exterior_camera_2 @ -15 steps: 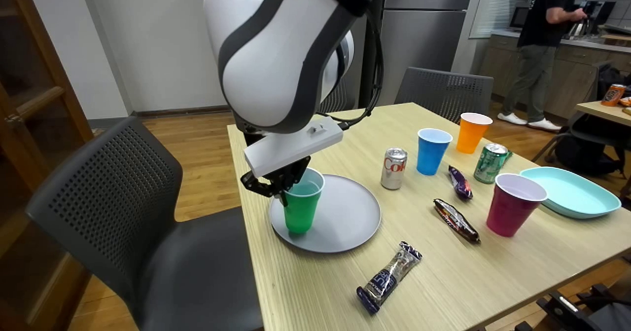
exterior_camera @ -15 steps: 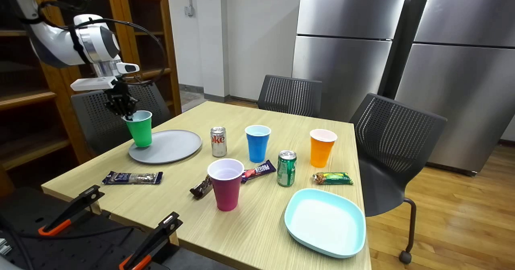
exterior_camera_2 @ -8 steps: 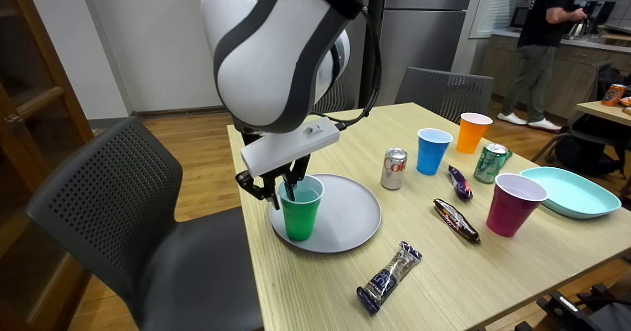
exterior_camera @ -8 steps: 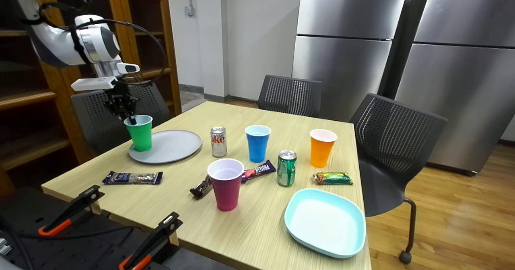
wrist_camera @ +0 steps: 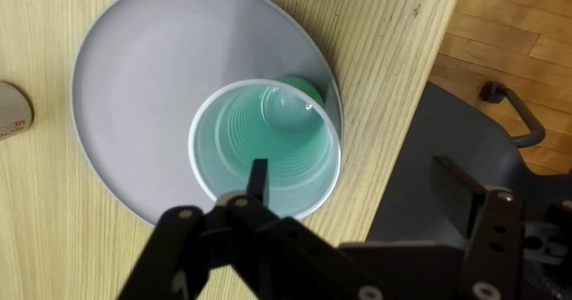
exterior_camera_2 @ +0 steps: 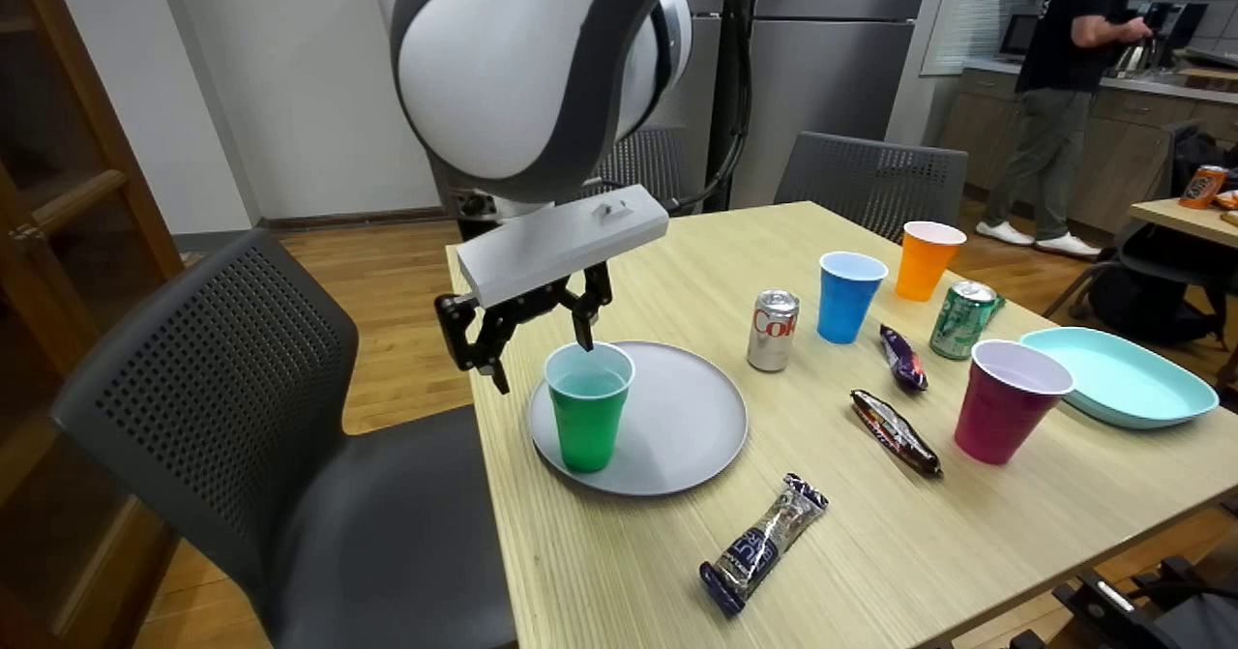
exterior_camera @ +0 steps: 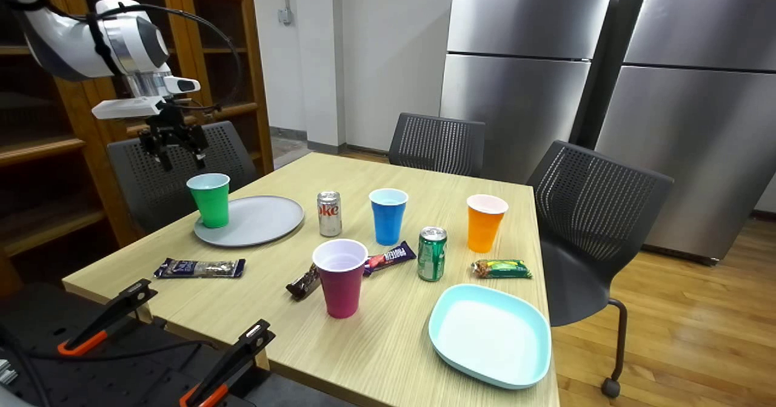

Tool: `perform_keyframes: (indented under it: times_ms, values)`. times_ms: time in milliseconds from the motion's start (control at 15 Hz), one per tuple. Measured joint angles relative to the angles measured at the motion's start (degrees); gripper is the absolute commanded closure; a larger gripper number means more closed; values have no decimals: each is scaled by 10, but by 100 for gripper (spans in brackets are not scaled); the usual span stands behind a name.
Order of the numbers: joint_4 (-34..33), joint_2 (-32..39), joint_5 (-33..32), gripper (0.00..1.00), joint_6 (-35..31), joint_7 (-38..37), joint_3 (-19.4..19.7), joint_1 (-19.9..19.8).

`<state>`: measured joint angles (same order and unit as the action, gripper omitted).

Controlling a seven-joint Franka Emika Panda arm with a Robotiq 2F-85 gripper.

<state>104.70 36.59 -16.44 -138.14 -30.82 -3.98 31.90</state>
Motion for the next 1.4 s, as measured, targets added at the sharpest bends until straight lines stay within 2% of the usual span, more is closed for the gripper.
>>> perform_keyframes:
  times_ms: [400, 867, 1067, 1400]
  values:
    - [94, -96, 0, 0, 14, 17, -10, -1]
    - [202, -173, 7, 0, 35, 18, -27, -23]
    - [241, -190, 29, 0, 32, 20, -37, -43]
    - [294, -194, 133, 0, 9, 52, -50, -90]
